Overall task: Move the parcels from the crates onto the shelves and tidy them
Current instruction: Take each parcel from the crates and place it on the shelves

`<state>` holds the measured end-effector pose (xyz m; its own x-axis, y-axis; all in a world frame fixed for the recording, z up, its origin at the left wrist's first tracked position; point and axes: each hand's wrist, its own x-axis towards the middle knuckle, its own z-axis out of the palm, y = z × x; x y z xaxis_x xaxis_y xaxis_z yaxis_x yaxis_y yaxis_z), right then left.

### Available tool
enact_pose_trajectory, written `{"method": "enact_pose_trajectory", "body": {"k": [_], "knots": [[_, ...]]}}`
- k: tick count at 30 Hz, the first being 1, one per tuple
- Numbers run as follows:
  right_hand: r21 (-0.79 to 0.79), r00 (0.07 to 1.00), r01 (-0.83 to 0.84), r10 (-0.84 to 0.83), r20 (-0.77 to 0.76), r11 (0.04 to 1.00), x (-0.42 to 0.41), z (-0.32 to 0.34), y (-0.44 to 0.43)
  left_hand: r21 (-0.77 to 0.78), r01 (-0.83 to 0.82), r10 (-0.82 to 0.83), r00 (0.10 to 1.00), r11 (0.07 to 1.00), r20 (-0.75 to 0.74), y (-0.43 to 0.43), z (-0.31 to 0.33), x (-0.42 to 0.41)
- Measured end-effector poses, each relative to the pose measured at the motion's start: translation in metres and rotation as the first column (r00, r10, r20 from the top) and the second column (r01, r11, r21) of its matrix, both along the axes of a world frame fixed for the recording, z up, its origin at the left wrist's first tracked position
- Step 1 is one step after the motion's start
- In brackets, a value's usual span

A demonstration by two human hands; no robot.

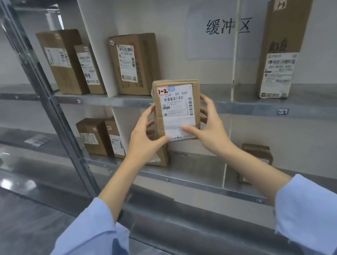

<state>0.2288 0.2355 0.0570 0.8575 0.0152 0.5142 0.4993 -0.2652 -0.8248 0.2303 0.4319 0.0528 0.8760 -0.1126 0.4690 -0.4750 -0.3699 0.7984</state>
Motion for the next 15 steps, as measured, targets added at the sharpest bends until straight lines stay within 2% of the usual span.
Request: {"method": "enact_pose_trajectory", "body": {"k": [4, 7, 9, 11, 13, 15], "knots": [[0.006, 0.997, 0.055, -0.055, 0.050, 0.998, 0.038, 0.012, 0.004, 0.093, -0.012, 0.008, 0.999, 0.996, 0.042, 0.008, 0.020, 0.038], [0.024, 0.990, 0.112, -0.113, 0.081, 0.993, 0.075, 0.025, 0.002, 0.273, -0.105, 0.075, 0.990, 0.956, 0.118, 0.016, 0.033, 0.069], [0.028, 0.983, 0.160, -0.161, 0.090, 0.987, 0.099, 0.034, -0.001, 0.455, -0.224, 0.128, 0.964, 0.862, 0.234, 0.021, 0.039, 0.091], [0.022, 0.974, 0.212, -0.213, 0.080, 0.977, 0.123, 0.039, -0.005, 0.591, -0.357, 0.173, 0.922, 0.723, 0.345, 0.025, 0.043, 0.114], [0.012, 0.968, 0.243, -0.243, 0.066, 0.970, 0.145, 0.042, -0.011, 0.637, -0.438, 0.193, 0.888, 0.634, 0.418, 0.026, 0.043, 0.134], [-0.003, 0.964, 0.259, -0.258, 0.060, 0.966, 0.166, 0.044, -0.018, 0.641, -0.464, 0.200, 0.874, 0.611, 0.443, 0.026, 0.043, 0.152]]}}
